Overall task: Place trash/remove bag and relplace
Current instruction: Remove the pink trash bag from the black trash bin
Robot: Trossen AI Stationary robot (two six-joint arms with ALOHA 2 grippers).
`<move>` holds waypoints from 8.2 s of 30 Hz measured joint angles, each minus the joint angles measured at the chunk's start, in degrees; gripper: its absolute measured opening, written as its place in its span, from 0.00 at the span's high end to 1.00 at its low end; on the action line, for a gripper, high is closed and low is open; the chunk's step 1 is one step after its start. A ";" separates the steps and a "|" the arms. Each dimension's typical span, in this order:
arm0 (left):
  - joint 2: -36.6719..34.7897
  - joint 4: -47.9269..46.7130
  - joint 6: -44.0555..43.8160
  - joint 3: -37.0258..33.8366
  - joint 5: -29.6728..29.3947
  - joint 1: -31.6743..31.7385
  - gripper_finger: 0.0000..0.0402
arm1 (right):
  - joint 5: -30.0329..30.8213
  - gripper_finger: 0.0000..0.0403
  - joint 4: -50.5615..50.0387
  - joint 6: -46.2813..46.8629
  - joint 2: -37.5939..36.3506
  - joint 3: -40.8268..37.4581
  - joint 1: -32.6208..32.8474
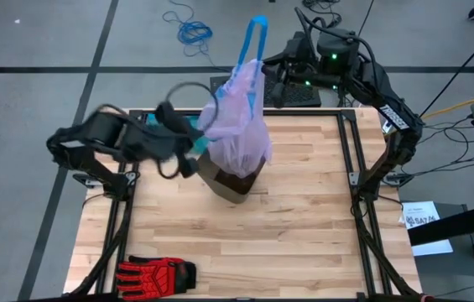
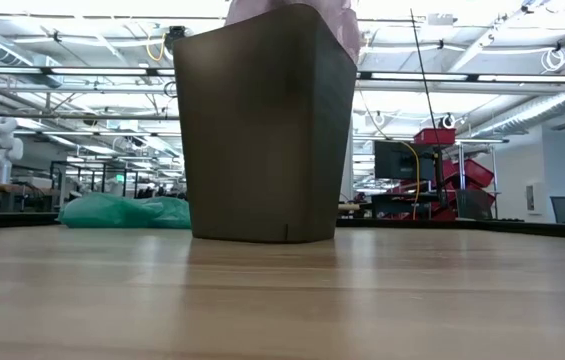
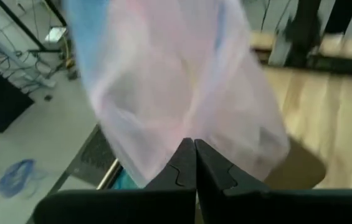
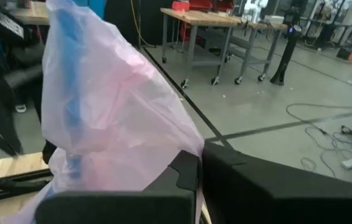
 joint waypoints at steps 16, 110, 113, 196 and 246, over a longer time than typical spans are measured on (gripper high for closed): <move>6.62 -3.51 0.26 0.92 8.89 0.76 0.82 | 0.04 1.00 0.39 0.17 0.10 0.04 -0.15; 5.37 -13.62 1.63 12.63 17.54 -3.54 0.88 | -10.45 1.00 -4.30 9.40 3.29 0.04 -4.96; 7.61 -13.41 1.44 12.59 16.26 -4.49 0.80 | -10.45 1.00 -4.32 9.22 3.29 0.04 -4.96; 9.60 3.45 7.01 1.29 -24.66 -4.17 0.69 | -11.93 1.00 -5.94 7.60 -5.78 0.08 -8.74; 10.43 -7.16 4.44 12.66 -4.37 -1.20 0.70 | -12.00 1.00 -9.15 7.50 -3.64 -0.02 -13.97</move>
